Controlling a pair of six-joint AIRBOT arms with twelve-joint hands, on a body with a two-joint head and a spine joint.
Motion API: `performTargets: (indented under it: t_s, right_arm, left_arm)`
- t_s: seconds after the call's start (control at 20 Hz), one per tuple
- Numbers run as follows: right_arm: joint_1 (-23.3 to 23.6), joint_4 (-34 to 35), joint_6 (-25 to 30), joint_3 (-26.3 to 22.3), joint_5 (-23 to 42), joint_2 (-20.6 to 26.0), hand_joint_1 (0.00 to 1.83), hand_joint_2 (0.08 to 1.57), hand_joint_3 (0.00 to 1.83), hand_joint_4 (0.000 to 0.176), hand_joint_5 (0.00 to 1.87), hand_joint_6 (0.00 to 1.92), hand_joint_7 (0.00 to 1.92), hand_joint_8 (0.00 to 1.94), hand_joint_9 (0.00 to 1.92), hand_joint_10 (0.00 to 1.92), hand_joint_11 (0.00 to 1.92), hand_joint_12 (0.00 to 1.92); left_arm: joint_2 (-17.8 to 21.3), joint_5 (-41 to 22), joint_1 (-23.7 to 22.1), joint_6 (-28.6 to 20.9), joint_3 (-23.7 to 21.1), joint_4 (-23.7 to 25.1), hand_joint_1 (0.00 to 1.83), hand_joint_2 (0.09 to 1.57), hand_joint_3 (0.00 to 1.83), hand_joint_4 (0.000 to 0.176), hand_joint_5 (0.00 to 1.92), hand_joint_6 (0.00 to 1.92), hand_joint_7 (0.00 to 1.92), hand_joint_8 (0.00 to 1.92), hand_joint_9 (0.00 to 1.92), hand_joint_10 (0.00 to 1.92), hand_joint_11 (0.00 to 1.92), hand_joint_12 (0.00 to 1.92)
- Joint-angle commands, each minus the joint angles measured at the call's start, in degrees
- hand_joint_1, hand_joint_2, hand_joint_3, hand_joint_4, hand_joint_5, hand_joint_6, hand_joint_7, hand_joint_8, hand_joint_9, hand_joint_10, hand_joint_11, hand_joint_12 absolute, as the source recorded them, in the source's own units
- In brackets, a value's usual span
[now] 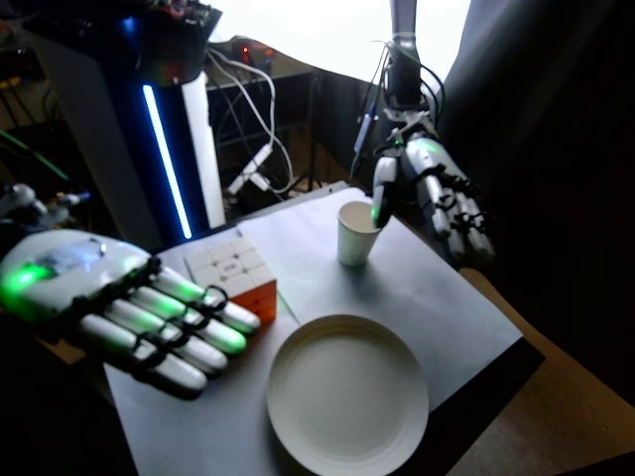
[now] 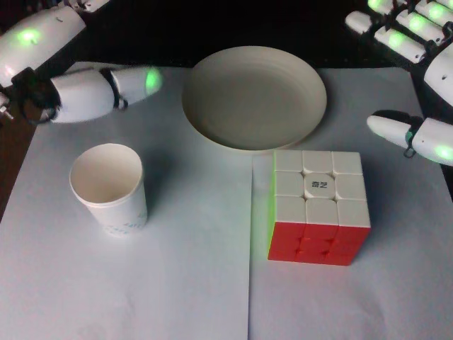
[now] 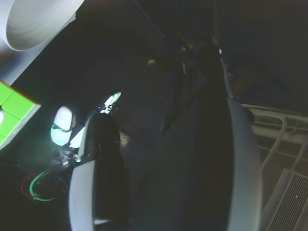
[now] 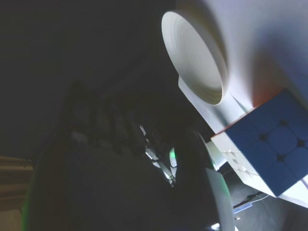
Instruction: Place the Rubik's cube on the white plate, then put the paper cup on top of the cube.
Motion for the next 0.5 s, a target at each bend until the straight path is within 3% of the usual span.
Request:
performTargets:
  t_s: [0.0,0.05,0.1,0.15,0.2,0.25,0.3,0.35,0.4,0.45]
  right_arm:
    - [0.94,-0.70,-0.12,0.14,7.20,0.02,0.34,1.34,0.00,0.054,0.00,0.00,0.00,0.00,0.01,0.01,0.00,0.81]
    - [0.94,-0.69,-0.12,0.14,7.20,0.02,0.32,1.34,0.00,0.059,0.00,0.00,0.00,0.00,0.01,0.00,0.00,0.98]
    - [0.94,-0.69,-0.12,0.17,7.20,0.07,0.32,1.34,0.00,0.052,0.00,0.00,0.00,0.00,0.01,0.00,0.00,0.98]
    - [0.95,-0.68,-0.12,0.16,7.20,0.21,0.34,1.34,0.00,0.075,0.00,0.00,0.00,0.00,0.00,0.00,0.00,0.78]
    - [0.95,-0.68,-0.10,0.12,7.20,0.35,0.30,1.34,0.00,0.049,0.00,0.00,0.00,0.00,0.00,0.00,0.00,0.76]
    - [0.95,-0.68,-0.10,0.13,7.20,0.38,0.24,1.32,0.00,0.040,0.00,0.00,0.00,0.00,0.00,0.00,0.00,0.70]
    - [0.95,-0.68,-0.07,0.14,7.20,0.43,0.23,1.30,0.00,0.042,0.00,0.00,0.00,0.00,0.00,0.00,0.00,0.63]
    - [0.95,-0.69,0.45,0.12,7.20,0.49,0.29,1.28,0.00,0.057,0.00,0.00,0.00,0.00,0.00,0.00,0.00,0.50]
    - [0.95,-0.81,2.36,0.15,7.22,0.68,0.32,1.28,0.00,0.058,0.00,0.00,0.00,0.00,0.00,0.00,0.00,0.48]
    - [0.95,-2.42,5.77,0.18,7.28,0.98,0.31,1.26,0.00,0.062,0.00,0.00,0.00,0.00,0.01,0.00,0.00,0.72]
  left_arm:
    - [0.38,-6.82,-0.33,-0.07,0.16,-0.77,0.23,1.32,0.00,0.090,0.07,0.01,0.00,0.00,0.00,0.00,0.00,0.14]
    - [0.40,-6.92,-0.33,-0.07,0.15,-0.77,0.22,1.32,0.00,0.098,0.07,0.00,0.00,0.00,0.00,0.00,0.00,0.07]
    - [0.39,-7.05,-0.33,-0.07,0.17,-0.77,0.22,1.32,0.00,0.096,0.07,0.00,0.00,0.00,0.00,0.00,0.00,0.07]
    - [0.48,-7.26,-0.34,-0.07,0.12,-0.78,0.22,1.32,0.00,0.096,0.07,0.00,0.00,0.00,0.00,0.00,0.00,0.07]
    - [0.55,-7.32,-0.43,-0.07,0.09,-0.77,0.19,1.32,0.00,0.080,0.06,0.00,0.00,0.00,0.00,0.00,0.00,0.12]
    - [0.55,-7.31,-0.51,-0.07,0.13,-0.76,0.14,1.32,0.00,0.090,0.06,0.00,0.01,0.00,0.01,0.00,0.00,0.29]
    - [0.60,-7.32,-0.52,-0.07,0.15,-0.74,0.11,1.32,0.00,0.094,0.05,0.00,0.00,0.00,0.00,0.00,0.00,0.32]
    - [0.75,-7.40,-0.51,-0.07,0.11,-0.76,0.17,1.32,0.00,0.100,0.06,0.00,0.00,0.00,0.00,0.00,0.00,0.10]
    - [0.97,-7.46,-0.51,-0.07,0.00,-0.79,0.18,1.31,0.00,0.095,0.07,0.00,0.00,0.00,0.00,0.00,0.00,0.14]
    - [1.26,-7.51,-0.50,-0.07,-0.12,-0.81,0.23,1.32,0.00,0.097,0.06,0.00,0.00,0.00,0.00,0.00,0.00,0.09]
